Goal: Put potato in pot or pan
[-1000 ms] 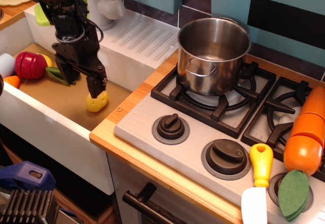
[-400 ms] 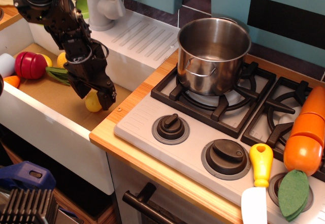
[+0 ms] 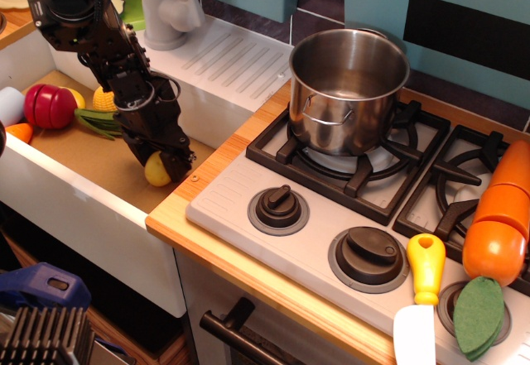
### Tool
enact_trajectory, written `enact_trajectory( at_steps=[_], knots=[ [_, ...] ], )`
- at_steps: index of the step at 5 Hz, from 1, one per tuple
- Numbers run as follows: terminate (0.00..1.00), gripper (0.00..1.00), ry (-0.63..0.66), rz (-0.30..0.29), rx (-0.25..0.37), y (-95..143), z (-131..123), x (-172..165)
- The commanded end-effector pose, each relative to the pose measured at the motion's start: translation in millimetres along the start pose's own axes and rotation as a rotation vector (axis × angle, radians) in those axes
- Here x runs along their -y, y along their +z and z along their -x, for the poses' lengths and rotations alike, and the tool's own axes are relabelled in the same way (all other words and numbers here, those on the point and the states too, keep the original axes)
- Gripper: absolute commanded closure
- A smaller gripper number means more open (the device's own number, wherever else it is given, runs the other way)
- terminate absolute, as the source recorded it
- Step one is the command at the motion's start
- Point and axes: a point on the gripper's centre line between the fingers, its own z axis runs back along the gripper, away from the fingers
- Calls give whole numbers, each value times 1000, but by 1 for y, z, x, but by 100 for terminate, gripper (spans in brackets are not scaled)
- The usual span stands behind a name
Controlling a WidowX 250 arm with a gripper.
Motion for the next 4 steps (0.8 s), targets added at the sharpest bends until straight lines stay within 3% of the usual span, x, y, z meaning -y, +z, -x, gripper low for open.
enact_trajectory(
  at_steps=[1,2,3,4],
  knots=[
    [0,100,-2,-84,19,62,-22,0],
    [0,100,2,-134,5,105,-29,4],
    [0,100,16,-163,39,148,-47,28],
    [0,100,48,-175,37,170,-62,62]
  ],
)
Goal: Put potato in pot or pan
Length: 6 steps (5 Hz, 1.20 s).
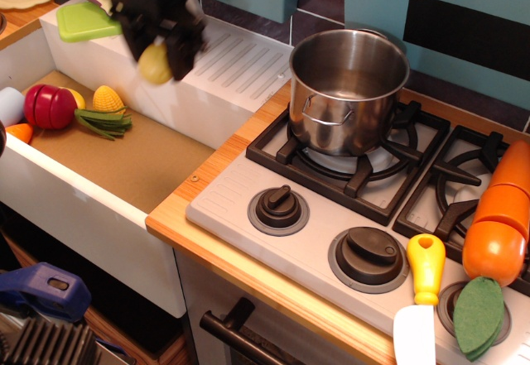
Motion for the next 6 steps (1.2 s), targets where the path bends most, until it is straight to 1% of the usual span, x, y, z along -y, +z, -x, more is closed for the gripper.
enact_trajectory(
  at_steps=[1,2,3,4,5,6],
  knots=[
    [0,100,11,-25,81,47,-23,40],
    [0,100,28,-18,77,61,-34,68],
    [0,100,48,-58,81,76,-36,81],
    [0,100,71,-44,77,86,-37,89],
    [0,100,130,0,72,86,-35,109],
    [0,0,148,37,84,86,-31,123]
  ],
)
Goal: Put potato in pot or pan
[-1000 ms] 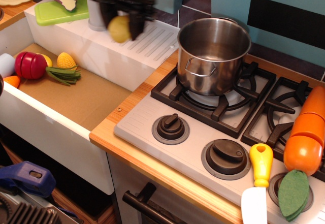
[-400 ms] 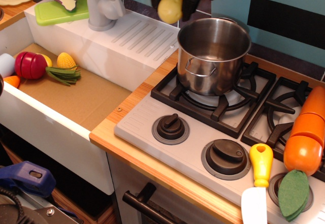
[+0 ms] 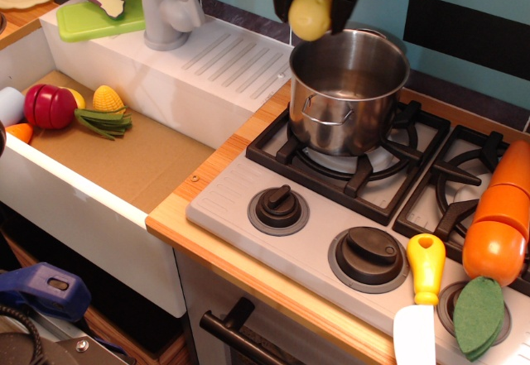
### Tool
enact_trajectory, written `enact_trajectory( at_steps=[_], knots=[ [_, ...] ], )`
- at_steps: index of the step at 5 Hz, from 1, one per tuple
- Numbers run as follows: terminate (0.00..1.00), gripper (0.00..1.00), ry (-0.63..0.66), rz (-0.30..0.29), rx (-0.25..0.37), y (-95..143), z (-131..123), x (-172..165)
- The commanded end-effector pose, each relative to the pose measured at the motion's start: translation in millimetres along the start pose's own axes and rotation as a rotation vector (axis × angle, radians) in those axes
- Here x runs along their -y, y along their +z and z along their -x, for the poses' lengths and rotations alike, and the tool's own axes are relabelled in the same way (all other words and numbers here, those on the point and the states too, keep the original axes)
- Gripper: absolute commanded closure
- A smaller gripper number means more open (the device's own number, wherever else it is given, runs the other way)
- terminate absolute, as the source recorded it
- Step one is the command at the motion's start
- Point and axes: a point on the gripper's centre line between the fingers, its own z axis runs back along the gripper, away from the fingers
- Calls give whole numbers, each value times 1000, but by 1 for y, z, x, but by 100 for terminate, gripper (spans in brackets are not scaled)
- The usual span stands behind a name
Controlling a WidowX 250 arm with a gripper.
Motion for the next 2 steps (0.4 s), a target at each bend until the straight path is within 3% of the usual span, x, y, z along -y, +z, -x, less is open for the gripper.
enact_trajectory(
  at_steps=[1,2],
  knots=[
    [0,0,7,29,87,28,-1,3],
    [100,0,7,29,87,28,-1,3]
  ],
)
